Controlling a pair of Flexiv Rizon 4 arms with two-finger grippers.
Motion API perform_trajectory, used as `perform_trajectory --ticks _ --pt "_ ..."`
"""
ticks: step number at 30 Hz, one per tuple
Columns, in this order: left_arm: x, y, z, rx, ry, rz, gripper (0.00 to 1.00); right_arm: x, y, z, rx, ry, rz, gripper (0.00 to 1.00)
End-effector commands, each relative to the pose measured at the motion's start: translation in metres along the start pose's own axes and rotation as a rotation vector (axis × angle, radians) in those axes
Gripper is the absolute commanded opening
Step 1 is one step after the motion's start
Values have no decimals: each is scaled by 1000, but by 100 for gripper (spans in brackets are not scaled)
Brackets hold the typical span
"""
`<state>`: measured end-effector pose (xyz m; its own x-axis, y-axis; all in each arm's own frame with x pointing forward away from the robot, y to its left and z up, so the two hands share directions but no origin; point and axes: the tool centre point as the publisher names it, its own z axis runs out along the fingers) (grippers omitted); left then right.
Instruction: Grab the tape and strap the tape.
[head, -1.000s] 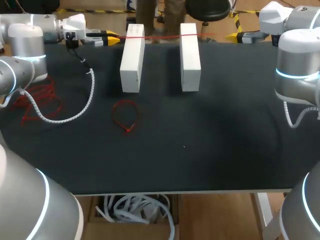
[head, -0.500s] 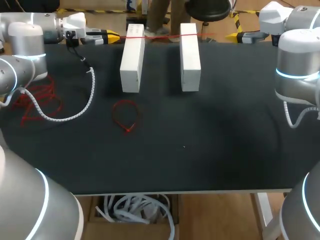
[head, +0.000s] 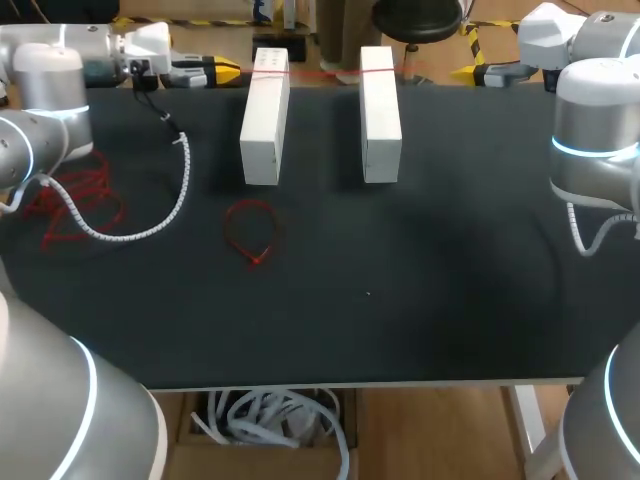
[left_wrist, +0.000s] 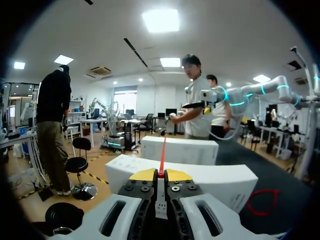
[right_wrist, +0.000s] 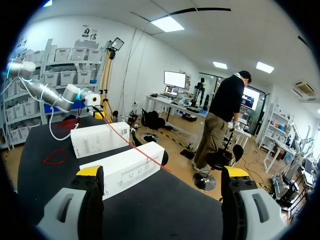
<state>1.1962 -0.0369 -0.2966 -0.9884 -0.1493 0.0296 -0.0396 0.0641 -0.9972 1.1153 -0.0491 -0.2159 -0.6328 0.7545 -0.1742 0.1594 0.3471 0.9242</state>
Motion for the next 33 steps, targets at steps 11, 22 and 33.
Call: perform_trajectory --ticks 11,22,33 --pt "44 -49 -18 77 -25 44 0 0 0 -1 -1 0 0 100" --pt "78 -106 -36 149 -71 62 0 0 0 -1 -1 0 0 100" --pt "114 -142 -23 255 -15 -2 0 0 0 -1 -1 0 0 100"
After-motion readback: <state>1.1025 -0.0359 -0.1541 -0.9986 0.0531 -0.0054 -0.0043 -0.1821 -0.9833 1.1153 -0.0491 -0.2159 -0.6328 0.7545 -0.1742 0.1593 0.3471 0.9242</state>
